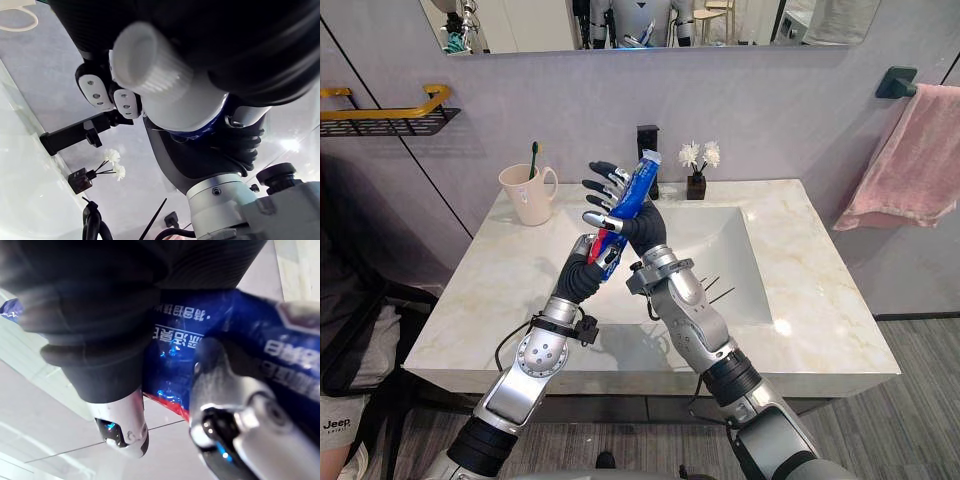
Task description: Organize washtable
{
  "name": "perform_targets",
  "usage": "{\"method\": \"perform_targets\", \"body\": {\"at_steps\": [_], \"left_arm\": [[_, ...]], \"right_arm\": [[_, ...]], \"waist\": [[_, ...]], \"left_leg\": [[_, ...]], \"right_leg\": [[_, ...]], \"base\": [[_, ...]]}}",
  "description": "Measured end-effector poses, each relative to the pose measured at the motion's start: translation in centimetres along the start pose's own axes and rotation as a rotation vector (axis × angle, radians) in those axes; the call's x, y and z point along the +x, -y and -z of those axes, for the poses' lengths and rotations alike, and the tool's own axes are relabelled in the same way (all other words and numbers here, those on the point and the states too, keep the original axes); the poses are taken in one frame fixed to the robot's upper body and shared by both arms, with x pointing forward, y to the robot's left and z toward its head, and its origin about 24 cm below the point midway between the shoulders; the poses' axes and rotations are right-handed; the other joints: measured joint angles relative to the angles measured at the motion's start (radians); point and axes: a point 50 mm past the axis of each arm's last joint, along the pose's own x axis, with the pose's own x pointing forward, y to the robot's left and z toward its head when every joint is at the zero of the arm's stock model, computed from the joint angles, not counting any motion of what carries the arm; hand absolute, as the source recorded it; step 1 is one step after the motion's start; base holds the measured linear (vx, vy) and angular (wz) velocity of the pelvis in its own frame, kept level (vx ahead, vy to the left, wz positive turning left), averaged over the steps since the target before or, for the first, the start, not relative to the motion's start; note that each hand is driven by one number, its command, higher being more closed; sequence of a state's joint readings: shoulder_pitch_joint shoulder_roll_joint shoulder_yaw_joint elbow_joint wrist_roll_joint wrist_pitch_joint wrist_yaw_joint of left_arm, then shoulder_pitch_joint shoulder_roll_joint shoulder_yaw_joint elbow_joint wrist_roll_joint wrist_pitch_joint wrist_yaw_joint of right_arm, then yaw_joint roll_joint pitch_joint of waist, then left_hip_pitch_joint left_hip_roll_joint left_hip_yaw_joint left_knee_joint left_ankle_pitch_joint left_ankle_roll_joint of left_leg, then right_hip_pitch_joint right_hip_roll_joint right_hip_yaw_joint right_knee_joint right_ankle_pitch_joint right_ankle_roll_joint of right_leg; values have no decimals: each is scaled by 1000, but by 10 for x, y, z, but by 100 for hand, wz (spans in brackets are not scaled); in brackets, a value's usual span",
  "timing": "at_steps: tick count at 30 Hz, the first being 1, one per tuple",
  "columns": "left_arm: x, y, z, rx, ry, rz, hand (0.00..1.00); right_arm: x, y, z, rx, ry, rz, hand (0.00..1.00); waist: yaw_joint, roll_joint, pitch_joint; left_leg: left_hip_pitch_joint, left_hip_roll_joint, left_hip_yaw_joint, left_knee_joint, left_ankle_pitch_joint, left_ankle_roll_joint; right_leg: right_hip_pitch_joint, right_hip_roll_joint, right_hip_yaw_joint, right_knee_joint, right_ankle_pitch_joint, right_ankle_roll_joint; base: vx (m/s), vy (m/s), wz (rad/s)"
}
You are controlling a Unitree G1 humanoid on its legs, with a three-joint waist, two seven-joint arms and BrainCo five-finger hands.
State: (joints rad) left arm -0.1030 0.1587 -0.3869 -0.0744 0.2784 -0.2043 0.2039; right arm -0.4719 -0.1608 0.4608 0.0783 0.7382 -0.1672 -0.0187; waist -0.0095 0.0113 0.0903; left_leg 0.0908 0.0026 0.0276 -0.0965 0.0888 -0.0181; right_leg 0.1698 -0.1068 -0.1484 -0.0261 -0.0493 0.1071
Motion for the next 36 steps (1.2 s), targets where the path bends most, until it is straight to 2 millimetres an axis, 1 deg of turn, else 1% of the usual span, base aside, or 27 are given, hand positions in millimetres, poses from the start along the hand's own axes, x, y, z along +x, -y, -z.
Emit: {"method": "perform_targets", "body": {"at_steps": [7, 8, 14, 17, 20, 22, 23, 24, 25, 26, 28, 30, 32, 33, 34, 35, 36], "left_arm": [[-5, 1, 6, -1, -32, 1, 100], [-6, 1, 7, -2, -37, 2, 0], [-16, -3, 15, 2, -84, -18, 0], [-14, -15, 11, 20, -60, -64, 0], [-16, -38, 4, 47, -28, -166, 0], [-24, -80, 2, 111, -27, -363, 0], [-26, -90, 1, 128, -24, -408, 0], [-32, -105, -2, 153, -14, -477, 0], [-35, -115, -5, 163, -4, -524, 0], [-38, -123, -8, 177, 9, -569, 0], [-41, -130, -10, 184, 19, -608, 0], [-52, -137, -10, 197, 6, -650, 0], [-67, -149, -4, 235, -47, -700, 0], [-72, -152, -1, 243, -66, -714, 0], [-83, -158, 6, 244, -115, -754, 0], [-88, -161, 12, 248, -148, -775, 0], [-102, -166, 24, 230, -222, -824, 0]], "right_arm": [[0, -1, 6, 4, -32, -3, 100], [0, -2, 7, 5, -35, -6, 100], [1, -3, 6, -22, -28, -19, 100], [3, 0, 0, -16, 6, 1, 100], [4, 2, -16, -11, 83, 18, 100], [2, 13, -38, -43, 181, 56, 100], [1, 16, -43, -48, 206, 66, 100], [-2, 22, -51, -64, 241, 88, 100], [-5, 27, -56, -76, 262, 103, 100], [-10, 33, -60, -86, 279, 127, 100], [-15, 39, -59, -92, 276, 151, 100], [-19, 41, -55, -89, 263, 168, 100], [-25, 46, -52, -107, 251, 194, 100], [-28, 48, -52, -114, 252, 205, 100], [-32, 51, -53, -118, 258, 223, 100], [-34, 53, -55, -122, 264, 233, 100], [-39, 55, -58, -126, 280, 248, 100]], "waist": [[0, 0, 0], [0, 0, 0], [0, -2, -17], [-1, -2, -17], [-1, -2, -17], [1, -2, -17], [1, -2, -17], [1, -2, -17], [6, -2, -17], [18, -2, -17], [23, -2, -17], [23, -3, -17], [24, -4, -17], [26, -5, -18], [26, -7, -18], [29, -7, -19], [31, -9, -20]], "left_leg": [[-4, 1, 0, -6, 6, -1], [-6, 0, 0, -6, 7, -1], [-8, 0, -1, -4, 8, -1], [-8, 0, -2, -1, 10, -1], [-8, -1, -2, -2, 10, 0], [-8, -1, -2, -2, 10, -1], [-7, -1, -3, -3, 10, -1], [-7, -1, -3, -5, 10, -1], [-8, -2, -3, -6, 10, -1], [-7, -2, -4, -6, 10, -1], [-7, -2, -4, -6, 10, -1], [-7, -3, -8, -6, 10, -1], [-8, -3, -14, -6, 10, -1], [-8, -3, -16, -6, 10, -1], [-8, -4, -23, -6, 10, -1], [-8, -5, -24, -6, 10, -1], [-10, -4, -24, -6, 10, -1]], "right_leg": [[-1, 0, 0, -11, 7, 1], [-2, 0, -1, -12, 8, 0], [-1, 0, -3, -12, 11, 3], [1, 0, -7, -12, 12, 3], [2, 0, -9, -12, 12, 3], [3, -1, -12, -12, 12, 3], [4, -1, -13, -12, 12, 3], [4, -1, -14, -13, 12, 3], [5, -1, -15, -13, 12, 3], [5, -2, -15, -13, 12, 3], [5, -2, -16, -14, 11, 2], [5, -2, -17, -16, 10, 0], [9, -2, -23, -22, 10, 0], [11, -2, -26, -24, 10, 0], [16, -2, -33, -29, 10, 0], [17, -2, -35, -30, 10, 0], [17, -2, -37, -31, 10, 0]], "base": [[-36, -9, 0], [-40, -11, 0], [0, 0, 0], [-11, -15, 3], [0, 0, 0], [-19, -10, 4], [-18, -12, 4], [0, 0, 0], [0, 0, 0], [0, 0, 0], [0, 0, 0], [0, 0, 0], [0, -6, 5], [1, -17, 12], [1, -17, 11], [2, -24, 10], [3, -23, 6]]}}
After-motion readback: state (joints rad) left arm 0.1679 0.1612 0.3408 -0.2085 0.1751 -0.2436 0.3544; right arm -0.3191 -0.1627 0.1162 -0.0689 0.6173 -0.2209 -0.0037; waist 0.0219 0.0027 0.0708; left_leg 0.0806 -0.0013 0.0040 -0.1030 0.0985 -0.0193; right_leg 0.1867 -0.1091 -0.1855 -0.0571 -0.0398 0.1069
